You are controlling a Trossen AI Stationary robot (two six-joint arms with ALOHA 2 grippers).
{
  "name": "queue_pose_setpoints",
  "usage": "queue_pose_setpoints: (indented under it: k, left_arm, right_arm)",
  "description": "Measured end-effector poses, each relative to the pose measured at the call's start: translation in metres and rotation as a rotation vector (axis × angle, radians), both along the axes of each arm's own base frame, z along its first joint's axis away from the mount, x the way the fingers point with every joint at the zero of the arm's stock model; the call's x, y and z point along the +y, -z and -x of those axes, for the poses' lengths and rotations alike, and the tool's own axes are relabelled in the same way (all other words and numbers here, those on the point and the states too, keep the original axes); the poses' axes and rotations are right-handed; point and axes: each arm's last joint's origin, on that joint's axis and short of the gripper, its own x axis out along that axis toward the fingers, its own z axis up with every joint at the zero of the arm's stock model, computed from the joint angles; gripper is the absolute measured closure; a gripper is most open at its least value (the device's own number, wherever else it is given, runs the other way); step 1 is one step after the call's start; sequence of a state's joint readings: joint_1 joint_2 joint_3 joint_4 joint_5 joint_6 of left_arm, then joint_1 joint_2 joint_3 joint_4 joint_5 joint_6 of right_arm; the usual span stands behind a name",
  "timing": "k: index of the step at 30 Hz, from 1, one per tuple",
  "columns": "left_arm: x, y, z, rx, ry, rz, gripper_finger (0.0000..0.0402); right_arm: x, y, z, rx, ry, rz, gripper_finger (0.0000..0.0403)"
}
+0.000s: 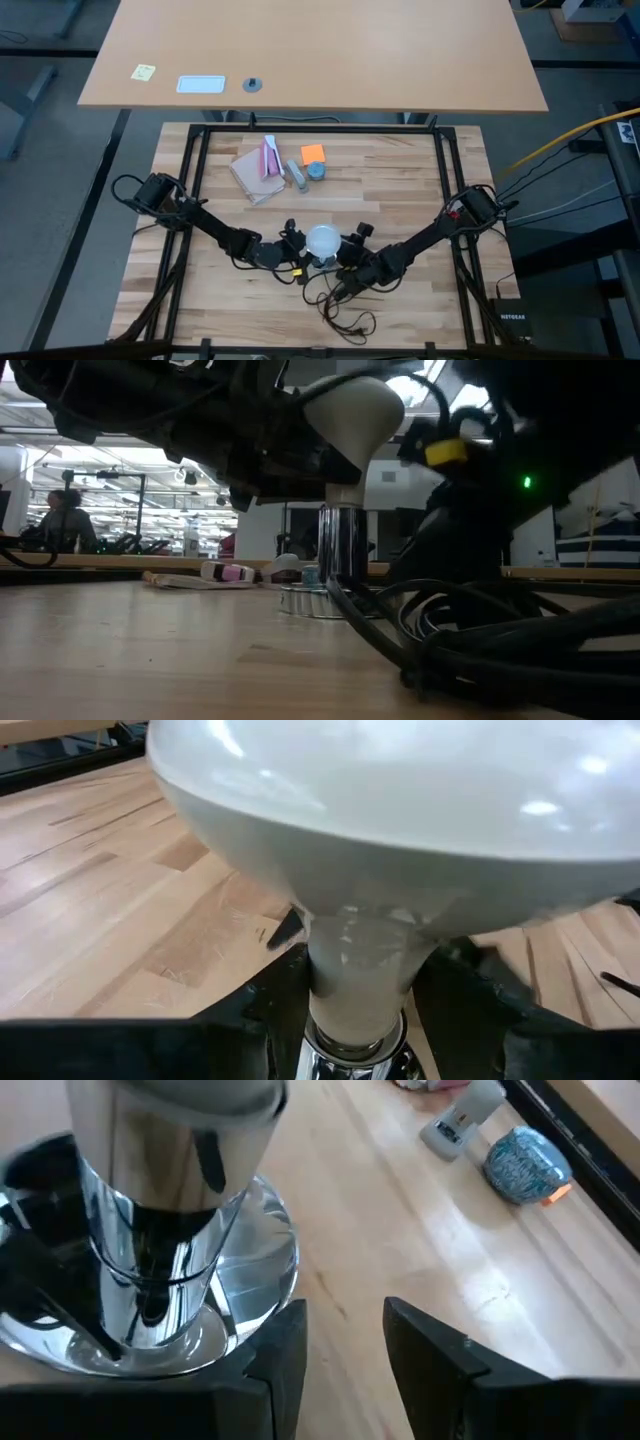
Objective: Screw lightbulb
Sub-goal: Insert the white lightbulb into the silver lamp
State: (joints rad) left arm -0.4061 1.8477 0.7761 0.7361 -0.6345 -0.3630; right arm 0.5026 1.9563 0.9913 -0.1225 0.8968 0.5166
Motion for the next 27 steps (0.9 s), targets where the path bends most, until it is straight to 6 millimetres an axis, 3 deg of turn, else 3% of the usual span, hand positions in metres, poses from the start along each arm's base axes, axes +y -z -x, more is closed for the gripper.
queue_pose_setpoints:
  k: [7, 12, 27]
  left_arm:
    - [0.000, 0.000, 0.000, 0.002, -0.003, -0.003, 0.0243]
    - [0.000, 0.000, 0.000, 0.002, -0.005, -0.005, 0.0243]
    - [0.001, 0.000, 0.000, 0.003, -0.007, -0.011, 0.0243]
  right_arm:
    - [0.019, -0.041, 0.013, -0.100, -0.072, -0.083, 0.0265]
    - [0.037, -0.053, 0.009, -0.218, -0.154, -0.250, 0.0265]
    - [0.050, -0.019, -0.001, -0.185, -0.113, -0.643, 0.0265]
